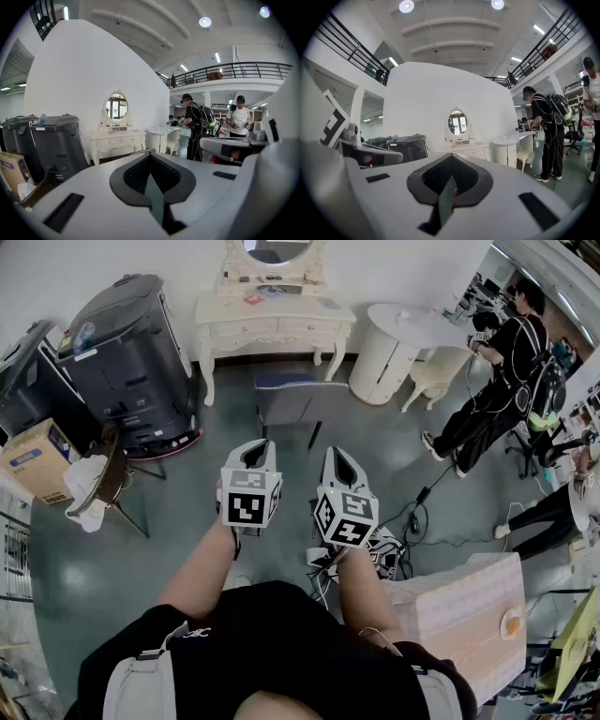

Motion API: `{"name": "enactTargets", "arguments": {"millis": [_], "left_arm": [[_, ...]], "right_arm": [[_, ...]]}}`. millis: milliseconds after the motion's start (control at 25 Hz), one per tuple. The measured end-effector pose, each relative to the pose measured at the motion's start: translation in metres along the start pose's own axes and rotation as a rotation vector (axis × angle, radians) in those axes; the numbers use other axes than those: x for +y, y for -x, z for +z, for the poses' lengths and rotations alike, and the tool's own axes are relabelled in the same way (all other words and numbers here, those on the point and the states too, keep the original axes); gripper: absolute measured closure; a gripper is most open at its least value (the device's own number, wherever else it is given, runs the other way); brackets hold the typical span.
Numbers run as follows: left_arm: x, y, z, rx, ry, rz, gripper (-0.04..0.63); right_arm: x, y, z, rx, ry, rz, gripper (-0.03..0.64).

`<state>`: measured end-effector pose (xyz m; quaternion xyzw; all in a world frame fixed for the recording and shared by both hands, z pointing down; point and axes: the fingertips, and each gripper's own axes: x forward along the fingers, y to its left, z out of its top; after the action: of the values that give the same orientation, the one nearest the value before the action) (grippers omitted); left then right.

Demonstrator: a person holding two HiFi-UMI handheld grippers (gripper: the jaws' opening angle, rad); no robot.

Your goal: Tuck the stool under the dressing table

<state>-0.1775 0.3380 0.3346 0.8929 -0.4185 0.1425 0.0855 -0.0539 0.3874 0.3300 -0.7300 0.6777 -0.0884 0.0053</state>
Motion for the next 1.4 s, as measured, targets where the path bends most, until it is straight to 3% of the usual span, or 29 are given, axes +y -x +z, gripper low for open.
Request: {"name": "enactTargets", "arguments": {"millis": [320,520,1000,1400], "left_arm": [[0.005,0.004,0.002,-0.017,0.030,-0.031,0.589],[0.002,0.007,0.000,-0.021,0.027,-0.044,0.589],[0.002,0.002,-0.008,-0.008,0.026,-0.107,0.589],[0.034,-0.003,-0.016,0.005,0.022,-0.147,0.589]], "right_arm": [[0.014,0.001,0.005,-0.022,0.099,-0.011,0.615],[0.015,0.005,0.007,-0.036,0.041,-0.006,0.615],[0.014,0.005,-0.012,0.042,0.052,-0.070,0.615],[0.040,-0.016,-0.022,0.069,0.030,-0.099,0.615]]}}
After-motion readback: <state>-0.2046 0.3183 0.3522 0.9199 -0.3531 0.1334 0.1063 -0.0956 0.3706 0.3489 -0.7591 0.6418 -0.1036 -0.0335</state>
